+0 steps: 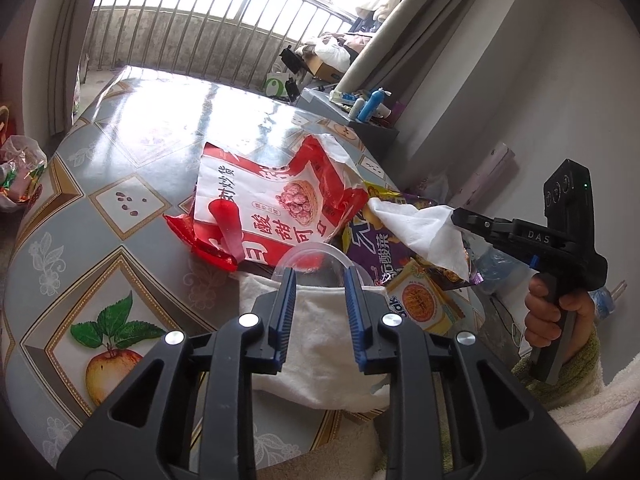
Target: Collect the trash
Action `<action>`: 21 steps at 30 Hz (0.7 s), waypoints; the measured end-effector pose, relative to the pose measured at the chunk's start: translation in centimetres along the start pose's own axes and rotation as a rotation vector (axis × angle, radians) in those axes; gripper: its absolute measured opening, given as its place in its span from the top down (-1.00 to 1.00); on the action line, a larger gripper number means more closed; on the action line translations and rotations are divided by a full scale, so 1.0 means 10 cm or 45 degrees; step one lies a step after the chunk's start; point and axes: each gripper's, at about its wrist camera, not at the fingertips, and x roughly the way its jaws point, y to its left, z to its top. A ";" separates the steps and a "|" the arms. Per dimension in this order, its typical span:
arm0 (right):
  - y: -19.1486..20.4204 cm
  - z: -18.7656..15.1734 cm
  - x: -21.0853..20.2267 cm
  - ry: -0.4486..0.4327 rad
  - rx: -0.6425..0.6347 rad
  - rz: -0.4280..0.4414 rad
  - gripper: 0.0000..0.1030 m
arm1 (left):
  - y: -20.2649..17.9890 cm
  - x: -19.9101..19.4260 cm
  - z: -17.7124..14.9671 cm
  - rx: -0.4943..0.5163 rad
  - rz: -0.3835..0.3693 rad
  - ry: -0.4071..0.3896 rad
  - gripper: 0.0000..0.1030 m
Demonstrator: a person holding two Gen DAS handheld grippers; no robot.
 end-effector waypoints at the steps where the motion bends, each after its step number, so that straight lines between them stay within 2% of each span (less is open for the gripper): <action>1: -0.01 0.00 0.00 0.001 0.004 0.000 0.89 | -0.02 -0.01 -0.02 0.006 -0.011 0.007 0.55; 7: -0.04 -0.02 -0.02 -0.002 0.022 0.004 0.89 | -0.20 0.01 -0.08 0.087 -0.024 0.018 0.51; 14: -0.06 -0.04 -0.03 -0.003 0.033 0.003 0.88 | -0.41 0.17 -0.07 0.236 0.052 0.052 0.52; 17: -0.07 -0.04 -0.02 -0.001 0.040 0.008 0.88 | -0.43 0.21 -0.08 0.260 0.086 0.063 0.70; 21: -0.07 -0.05 -0.01 0.005 0.043 0.016 0.89 | -0.41 0.22 -0.08 0.253 0.085 0.070 0.81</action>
